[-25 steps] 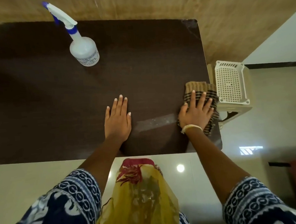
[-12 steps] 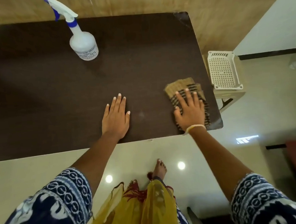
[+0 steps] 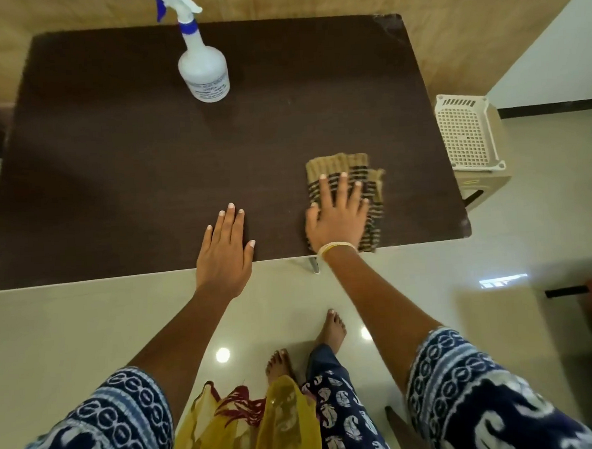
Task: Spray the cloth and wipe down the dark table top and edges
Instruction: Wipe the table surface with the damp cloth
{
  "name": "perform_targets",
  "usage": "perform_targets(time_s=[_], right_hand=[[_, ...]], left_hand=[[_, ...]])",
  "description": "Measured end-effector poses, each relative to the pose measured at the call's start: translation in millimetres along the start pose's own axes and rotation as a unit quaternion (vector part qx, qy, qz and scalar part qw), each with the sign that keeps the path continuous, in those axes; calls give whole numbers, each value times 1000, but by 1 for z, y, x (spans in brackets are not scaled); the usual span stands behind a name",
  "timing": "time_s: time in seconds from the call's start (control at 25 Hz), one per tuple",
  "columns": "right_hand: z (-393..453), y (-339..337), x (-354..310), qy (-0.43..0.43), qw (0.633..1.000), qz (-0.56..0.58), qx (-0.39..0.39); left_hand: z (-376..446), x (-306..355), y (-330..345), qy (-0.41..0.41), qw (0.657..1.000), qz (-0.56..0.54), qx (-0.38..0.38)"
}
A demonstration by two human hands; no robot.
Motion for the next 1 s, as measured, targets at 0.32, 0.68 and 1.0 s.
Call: perform_targets(time_s=[0.32,0.68,1.0], right_hand=[[-37,9,-38,-287,957,-37,7],[4,-2,50,134,990,18,-25],[16,-4,-128,-354,933,-56,-23]], left_hand=[[-20,-20,-7,6,1000,31,-2],[-19,-25,-12,11,1000,3,-24],[-2,-36,-20,-15,1000,13,16]])
Point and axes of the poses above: each hand's wrist, its own z-axis towards the middle knuckle, its own y-axis out of the palm, x = y × z, the point moved 1 cm from there along z, towards the middle knuckle, and after that the axes turned 10 degrees about -z, right-handed, at the moved point
